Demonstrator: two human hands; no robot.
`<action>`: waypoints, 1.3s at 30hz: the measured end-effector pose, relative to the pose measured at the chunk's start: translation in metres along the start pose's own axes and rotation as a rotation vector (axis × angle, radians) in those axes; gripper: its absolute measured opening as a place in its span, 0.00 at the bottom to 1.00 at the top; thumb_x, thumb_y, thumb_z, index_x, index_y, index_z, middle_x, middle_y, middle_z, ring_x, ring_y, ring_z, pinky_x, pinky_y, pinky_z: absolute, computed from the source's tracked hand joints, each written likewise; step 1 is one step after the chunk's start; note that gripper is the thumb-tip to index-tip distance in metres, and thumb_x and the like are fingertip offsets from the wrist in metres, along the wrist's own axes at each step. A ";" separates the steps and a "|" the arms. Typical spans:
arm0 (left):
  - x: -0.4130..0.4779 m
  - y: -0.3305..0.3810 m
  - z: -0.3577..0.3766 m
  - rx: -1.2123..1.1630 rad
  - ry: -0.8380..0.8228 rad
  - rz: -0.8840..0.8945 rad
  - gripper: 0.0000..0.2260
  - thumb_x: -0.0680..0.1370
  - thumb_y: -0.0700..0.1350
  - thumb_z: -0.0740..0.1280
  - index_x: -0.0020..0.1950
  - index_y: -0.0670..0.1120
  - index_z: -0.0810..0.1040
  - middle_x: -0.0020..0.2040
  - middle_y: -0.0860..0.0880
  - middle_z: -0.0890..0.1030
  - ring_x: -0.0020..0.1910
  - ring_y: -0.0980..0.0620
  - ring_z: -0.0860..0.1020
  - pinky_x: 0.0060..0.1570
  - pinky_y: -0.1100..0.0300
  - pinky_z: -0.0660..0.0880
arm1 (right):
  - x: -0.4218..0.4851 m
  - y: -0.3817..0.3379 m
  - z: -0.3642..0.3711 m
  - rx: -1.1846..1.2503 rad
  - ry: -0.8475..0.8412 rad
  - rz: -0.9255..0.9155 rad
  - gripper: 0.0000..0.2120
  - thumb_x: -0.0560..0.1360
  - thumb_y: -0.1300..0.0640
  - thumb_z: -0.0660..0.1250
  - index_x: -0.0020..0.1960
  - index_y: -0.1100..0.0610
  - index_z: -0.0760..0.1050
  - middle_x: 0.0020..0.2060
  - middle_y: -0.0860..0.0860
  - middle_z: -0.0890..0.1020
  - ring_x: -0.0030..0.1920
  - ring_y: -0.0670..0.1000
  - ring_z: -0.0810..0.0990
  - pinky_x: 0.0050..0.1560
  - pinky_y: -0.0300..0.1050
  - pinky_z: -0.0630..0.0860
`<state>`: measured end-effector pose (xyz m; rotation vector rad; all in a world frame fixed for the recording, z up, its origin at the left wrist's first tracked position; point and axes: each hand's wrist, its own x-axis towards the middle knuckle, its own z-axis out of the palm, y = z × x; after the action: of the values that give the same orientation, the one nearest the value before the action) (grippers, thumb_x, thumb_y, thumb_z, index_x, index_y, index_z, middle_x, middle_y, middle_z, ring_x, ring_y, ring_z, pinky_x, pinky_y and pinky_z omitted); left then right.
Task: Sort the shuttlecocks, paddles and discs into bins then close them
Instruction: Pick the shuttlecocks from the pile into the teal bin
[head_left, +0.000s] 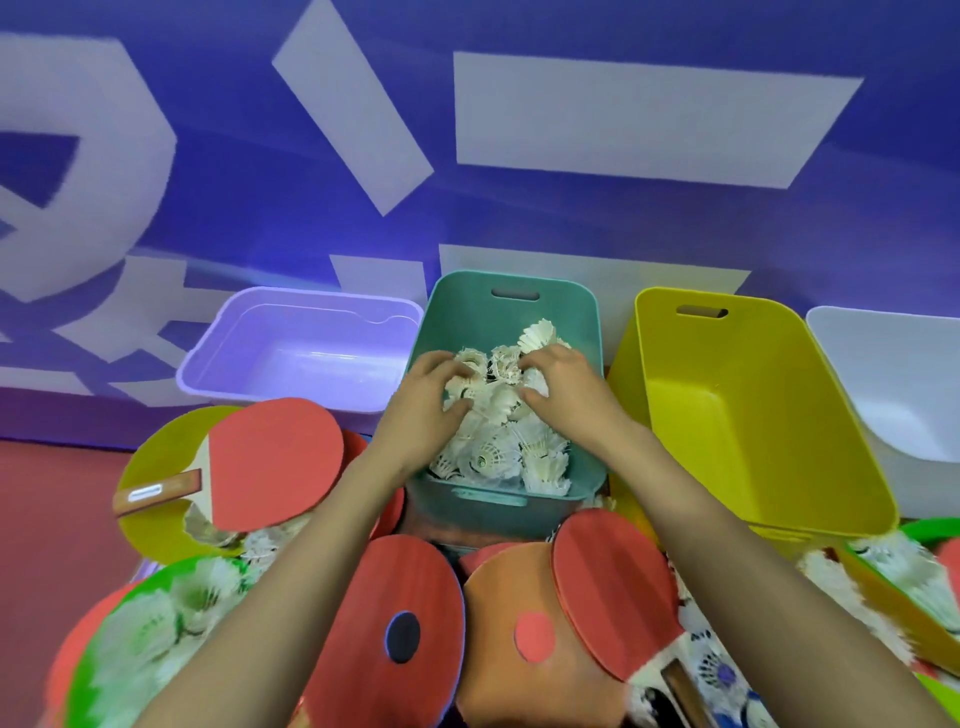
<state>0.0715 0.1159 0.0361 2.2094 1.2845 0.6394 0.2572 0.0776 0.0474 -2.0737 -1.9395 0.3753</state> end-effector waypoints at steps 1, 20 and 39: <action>-0.011 0.000 -0.004 -0.029 0.060 0.019 0.14 0.74 0.38 0.69 0.59 0.44 0.77 0.63 0.46 0.72 0.63 0.51 0.70 0.59 0.71 0.60 | -0.011 -0.005 -0.003 0.016 0.026 -0.021 0.17 0.76 0.54 0.64 0.64 0.54 0.72 0.62 0.54 0.74 0.64 0.55 0.69 0.65 0.49 0.66; -0.190 -0.120 -0.057 0.068 0.234 -0.249 0.08 0.73 0.36 0.69 0.51 0.43 0.79 0.53 0.48 0.77 0.54 0.49 0.75 0.54 0.64 0.66 | -0.092 -0.153 0.103 0.149 -0.034 -0.420 0.15 0.75 0.56 0.62 0.61 0.55 0.74 0.56 0.50 0.78 0.58 0.53 0.73 0.57 0.47 0.72; -0.184 -0.150 -0.028 0.301 0.045 -0.367 0.08 0.71 0.44 0.70 0.36 0.42 0.76 0.35 0.42 0.78 0.37 0.38 0.76 0.42 0.51 0.71 | -0.039 -0.172 0.163 -0.177 -0.169 -0.044 0.11 0.76 0.66 0.55 0.57 0.62 0.71 0.54 0.58 0.78 0.55 0.59 0.75 0.48 0.51 0.72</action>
<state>-0.1245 0.0232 -0.0639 2.1068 1.8529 0.3745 0.0350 0.0536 -0.0398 -2.1653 -2.1846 0.3940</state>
